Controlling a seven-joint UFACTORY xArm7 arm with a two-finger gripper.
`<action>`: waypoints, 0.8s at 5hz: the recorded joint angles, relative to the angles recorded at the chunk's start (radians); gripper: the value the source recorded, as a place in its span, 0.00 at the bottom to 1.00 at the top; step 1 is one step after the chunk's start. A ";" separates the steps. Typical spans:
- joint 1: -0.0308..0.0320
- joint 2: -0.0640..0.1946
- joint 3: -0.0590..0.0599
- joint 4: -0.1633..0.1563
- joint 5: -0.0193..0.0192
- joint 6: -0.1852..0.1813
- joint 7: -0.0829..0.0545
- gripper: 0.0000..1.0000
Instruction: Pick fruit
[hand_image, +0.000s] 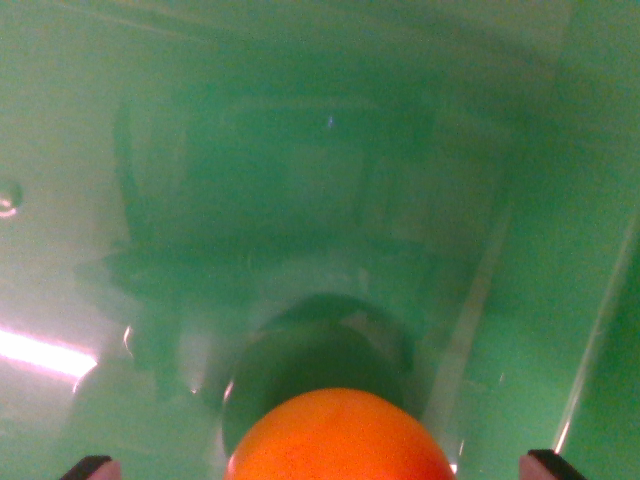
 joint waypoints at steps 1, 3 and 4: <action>-0.0026 0.004 -0.004 -0.021 -0.0065 -0.022 -0.007 0.00; -0.0046 0.007 -0.007 -0.038 -0.0116 -0.039 -0.012 0.00; -0.0046 0.007 -0.007 -0.038 -0.0116 -0.039 -0.012 0.00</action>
